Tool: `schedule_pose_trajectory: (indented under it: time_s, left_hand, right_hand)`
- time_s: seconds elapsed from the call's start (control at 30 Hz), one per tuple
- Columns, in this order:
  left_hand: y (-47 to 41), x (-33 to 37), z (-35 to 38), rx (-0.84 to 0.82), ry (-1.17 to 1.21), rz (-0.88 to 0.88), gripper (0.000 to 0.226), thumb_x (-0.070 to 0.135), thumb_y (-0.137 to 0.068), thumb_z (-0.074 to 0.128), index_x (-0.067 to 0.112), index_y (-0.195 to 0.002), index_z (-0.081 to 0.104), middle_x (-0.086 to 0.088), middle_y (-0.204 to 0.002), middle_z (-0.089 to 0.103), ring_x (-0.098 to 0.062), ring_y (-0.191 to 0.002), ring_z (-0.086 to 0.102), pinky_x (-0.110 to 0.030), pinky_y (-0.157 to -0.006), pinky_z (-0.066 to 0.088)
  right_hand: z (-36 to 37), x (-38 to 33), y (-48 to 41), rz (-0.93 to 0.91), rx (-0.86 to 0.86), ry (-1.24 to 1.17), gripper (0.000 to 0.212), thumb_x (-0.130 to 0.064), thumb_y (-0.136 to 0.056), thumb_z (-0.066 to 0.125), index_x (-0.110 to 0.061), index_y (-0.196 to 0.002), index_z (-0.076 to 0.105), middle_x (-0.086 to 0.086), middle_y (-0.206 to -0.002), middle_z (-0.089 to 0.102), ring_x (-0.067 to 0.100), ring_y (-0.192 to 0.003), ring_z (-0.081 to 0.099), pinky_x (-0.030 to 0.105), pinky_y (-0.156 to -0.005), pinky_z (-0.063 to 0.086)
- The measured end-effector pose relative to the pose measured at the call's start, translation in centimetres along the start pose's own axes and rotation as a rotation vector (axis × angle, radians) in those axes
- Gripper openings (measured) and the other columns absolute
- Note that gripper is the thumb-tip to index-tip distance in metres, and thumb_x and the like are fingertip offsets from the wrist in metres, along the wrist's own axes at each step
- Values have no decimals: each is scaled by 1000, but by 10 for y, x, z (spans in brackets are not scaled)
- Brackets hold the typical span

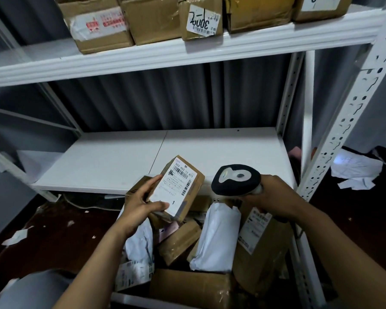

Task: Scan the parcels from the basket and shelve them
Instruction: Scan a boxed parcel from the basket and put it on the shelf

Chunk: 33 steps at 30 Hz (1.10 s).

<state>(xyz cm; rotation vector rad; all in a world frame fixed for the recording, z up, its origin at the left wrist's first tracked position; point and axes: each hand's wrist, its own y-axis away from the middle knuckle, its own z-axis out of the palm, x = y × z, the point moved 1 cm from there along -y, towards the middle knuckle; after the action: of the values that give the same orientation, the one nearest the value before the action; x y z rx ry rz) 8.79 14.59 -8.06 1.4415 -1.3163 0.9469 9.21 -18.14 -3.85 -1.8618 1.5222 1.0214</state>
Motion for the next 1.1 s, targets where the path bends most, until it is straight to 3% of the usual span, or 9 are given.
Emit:
schedule_pose_trajectory:
  time_s: [0.07, 0.23, 0.37, 0.57, 0.8, 0.93, 1.0, 1.1]
  left_hand:
    - [-1, 0, 1, -4, 1, 2, 85, 32, -47, 81, 44, -127, 57, 13, -124, 65, -9, -117, 59, -27, -86, 51]
    - [-3, -4, 3, -12, -13, 29, 86, 30, -48, 82, 38, -130, 56, 12, -126, 64, -10, -121, 56, -29, -90, 49]
    - [-3, -4, 6, -39, 2, 54, 89, 29, -48, 82, 28, -133, 55, 16, -123, 64, -8, -119, 57, -21, -82, 50]
    - [-1, -2, 8, -24, 31, 38, 86, 32, -48, 83, 37, -130, 56, 15, -122, 65, -6, -117, 58, -20, -79, 52]
    - [12, 7, 7, 31, 210, -4, 84, 45, -52, 88, 43, -129, 55, 5, -124, 66, -19, -116, 62, -46, -96, 51]
    - [19, 30, 9, 95, 312, -23, 92, 62, -42, 88, 42, -126, 57, 0, -125, 65, -24, -114, 62, -50, -96, 50]
    - [23, 47, 5, 123, 363, -10, 82, 58, -50, 84, 35, -125, 59, -3, -121, 67, -24, -109, 65, -47, -92, 53]
    - [29, 76, -4, 176, 478, 25, 47, 40, -80, 70, 21, -121, 61, -7, -113, 71, -25, -103, 68, -42, -86, 54]
  right_hand:
    - [-2, 0, 1, 12, 0, -21, 15, -14, -78, 77, -18, -75, 63, -6, -57, 63, -3, -45, 55, 22, -50, 44]
    - [-5, 0, -1, 13, -11, -17, 17, -17, -79, 78, -21, -75, 62, -13, -50, 62, -4, -45, 55, 17, -48, 40]
    - [-6, 1, -2, 2, -11, -5, 16, -20, -82, 76, -21, -76, 61, -23, -52, 62, -4, -46, 55, 16, -49, 40]
    - [-4, -3, -1, 15, -19, 5, 17, -23, -78, 78, -11, -84, 68, -2, -67, 69, 0, -46, 54, 23, -50, 46]
    - [9, -24, 7, 57, 79, -99, 14, -22, -83, 73, -11, -90, 67, 3, -73, 71, 13, -60, 64, 25, -55, 51]
    - [31, -53, 14, 100, 138, -379, 17, -13, -89, 67, -4, -75, 62, 3, -53, 59, 12, -44, 54, 21, -46, 47]
    - [36, -75, 13, 95, 164, -442, 21, -16, -89, 67, -2, -73, 62, 7, -53, 59, 17, -46, 53, 26, -49, 48]
    - [34, -112, 8, 34, 203, -473, 24, -20, -88, 68, -6, -70, 61, 6, -53, 58, 19, -47, 53, 31, -52, 48]
